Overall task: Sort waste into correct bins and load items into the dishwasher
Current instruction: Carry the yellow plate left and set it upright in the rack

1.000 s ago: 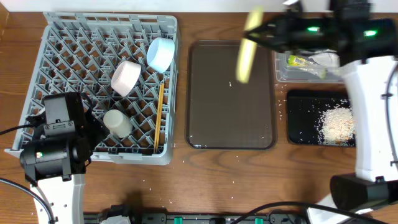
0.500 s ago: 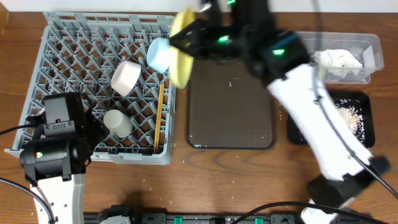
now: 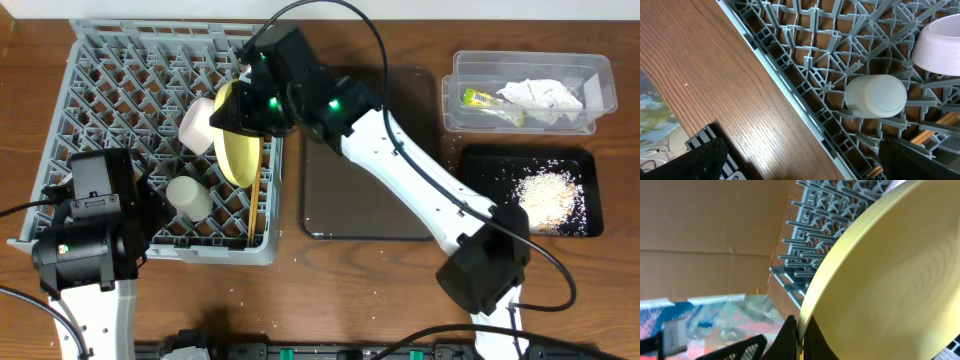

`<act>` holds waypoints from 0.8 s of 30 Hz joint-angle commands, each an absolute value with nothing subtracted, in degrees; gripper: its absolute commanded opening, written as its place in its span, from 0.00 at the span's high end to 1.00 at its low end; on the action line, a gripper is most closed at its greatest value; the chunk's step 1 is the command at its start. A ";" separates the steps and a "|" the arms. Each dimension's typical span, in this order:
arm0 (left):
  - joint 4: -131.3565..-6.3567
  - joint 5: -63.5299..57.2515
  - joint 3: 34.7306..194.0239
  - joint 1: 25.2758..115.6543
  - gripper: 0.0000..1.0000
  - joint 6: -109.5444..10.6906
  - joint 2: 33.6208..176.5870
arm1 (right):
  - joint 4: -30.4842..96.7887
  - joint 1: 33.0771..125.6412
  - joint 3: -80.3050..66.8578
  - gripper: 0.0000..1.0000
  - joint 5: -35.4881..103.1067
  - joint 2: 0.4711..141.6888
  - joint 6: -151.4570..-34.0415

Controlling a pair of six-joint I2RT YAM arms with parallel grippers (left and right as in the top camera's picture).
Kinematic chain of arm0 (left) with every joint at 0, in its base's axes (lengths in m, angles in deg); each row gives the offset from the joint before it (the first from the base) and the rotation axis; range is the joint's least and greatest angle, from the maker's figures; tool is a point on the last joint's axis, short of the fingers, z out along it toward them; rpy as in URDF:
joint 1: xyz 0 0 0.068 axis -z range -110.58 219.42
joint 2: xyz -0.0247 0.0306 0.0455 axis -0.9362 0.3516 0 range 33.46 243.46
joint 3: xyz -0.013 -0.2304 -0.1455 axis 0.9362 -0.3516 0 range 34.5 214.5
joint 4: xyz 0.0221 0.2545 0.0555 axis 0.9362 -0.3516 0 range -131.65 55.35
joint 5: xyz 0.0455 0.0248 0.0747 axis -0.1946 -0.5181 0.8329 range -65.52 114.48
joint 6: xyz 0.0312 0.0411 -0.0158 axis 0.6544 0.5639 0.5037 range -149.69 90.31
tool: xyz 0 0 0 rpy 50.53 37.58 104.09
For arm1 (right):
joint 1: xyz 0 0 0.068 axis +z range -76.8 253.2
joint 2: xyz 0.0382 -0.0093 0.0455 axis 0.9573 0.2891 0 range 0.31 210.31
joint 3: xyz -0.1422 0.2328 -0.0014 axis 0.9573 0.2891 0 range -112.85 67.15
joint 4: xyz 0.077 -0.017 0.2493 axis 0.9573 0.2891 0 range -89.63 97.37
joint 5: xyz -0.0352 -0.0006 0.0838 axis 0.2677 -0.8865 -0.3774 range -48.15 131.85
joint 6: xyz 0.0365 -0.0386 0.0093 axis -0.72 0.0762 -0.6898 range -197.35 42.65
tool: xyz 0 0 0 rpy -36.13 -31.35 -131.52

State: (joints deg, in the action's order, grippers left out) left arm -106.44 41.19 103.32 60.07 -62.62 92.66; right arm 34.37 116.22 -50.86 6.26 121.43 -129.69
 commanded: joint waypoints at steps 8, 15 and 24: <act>-106.64 42.06 104.17 59.72 0.02 -62.29 92.61 | 35.31 116.40 -51.21 0.91 11.57 122.87 -132.53; -106.64 42.08 104.17 59.72 0.02 -62.29 92.61 | 33.84 115.59 -51.32 0.55 4.86 122.37 -129.27; -106.64 42.08 104.17 59.72 0.02 -62.29 92.61 | 41.45 108.57 -51.32 0.17 6.76 112.29 -120.66</act>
State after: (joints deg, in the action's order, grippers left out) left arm -106.44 41.21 103.32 60.07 -62.62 92.66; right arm 39.92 111.94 -50.82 5.69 119.96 -126.15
